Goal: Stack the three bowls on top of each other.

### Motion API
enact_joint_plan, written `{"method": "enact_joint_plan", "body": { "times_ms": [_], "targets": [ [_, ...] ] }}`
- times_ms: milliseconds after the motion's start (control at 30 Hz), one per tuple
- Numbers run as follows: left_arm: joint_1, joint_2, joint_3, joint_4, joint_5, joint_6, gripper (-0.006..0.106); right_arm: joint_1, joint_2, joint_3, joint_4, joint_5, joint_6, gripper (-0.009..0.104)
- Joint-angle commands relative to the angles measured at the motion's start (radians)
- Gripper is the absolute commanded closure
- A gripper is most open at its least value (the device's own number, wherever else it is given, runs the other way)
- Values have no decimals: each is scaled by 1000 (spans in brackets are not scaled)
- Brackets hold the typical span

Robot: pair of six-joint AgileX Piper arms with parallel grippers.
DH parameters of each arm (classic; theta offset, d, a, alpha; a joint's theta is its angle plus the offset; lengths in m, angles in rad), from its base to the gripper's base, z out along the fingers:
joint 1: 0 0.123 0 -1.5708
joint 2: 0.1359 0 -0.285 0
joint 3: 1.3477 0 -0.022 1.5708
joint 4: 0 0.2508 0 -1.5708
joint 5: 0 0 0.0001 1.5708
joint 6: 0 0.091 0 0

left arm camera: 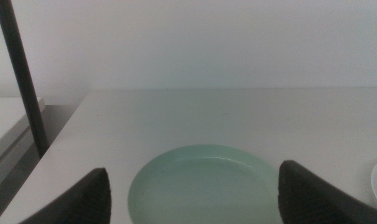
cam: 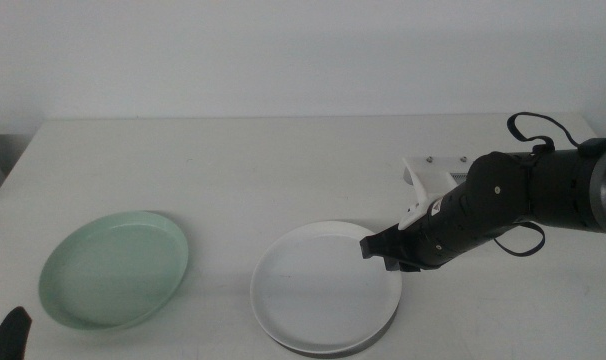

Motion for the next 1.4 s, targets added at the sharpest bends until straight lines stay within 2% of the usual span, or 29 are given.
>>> {"method": "enact_joint_plan", "body": {
  "times_ms": [0,33,333,467,833,1033,1367],
  "targets": [
    [2,-14,-5,-3,-71,-7,10,1,-45,-21,-6,-30,-9,96],
    [2,-14,-5,-3,-71,-7,10,1,-45,-21,-7,-29,-9,95],
    [2,-14,-5,-3,-71,-7,10,-1,-85,-29,-12,8,-15,54],
    [2,-14,-5,-3,-71,-7,10,-1,-203,-29,-15,-2,-107,43],
    [2,-14,-5,-3,-71,-7,10,-2,-691,84,-15,90,-261,41],
    [2,-14,-5,-3,-71,-7,10,-2,-899,121,-15,265,-300,41],
    [2,-14,-5,-3,-71,-7,10,-2,-1153,121,-15,394,-344,41]
  ]
}}
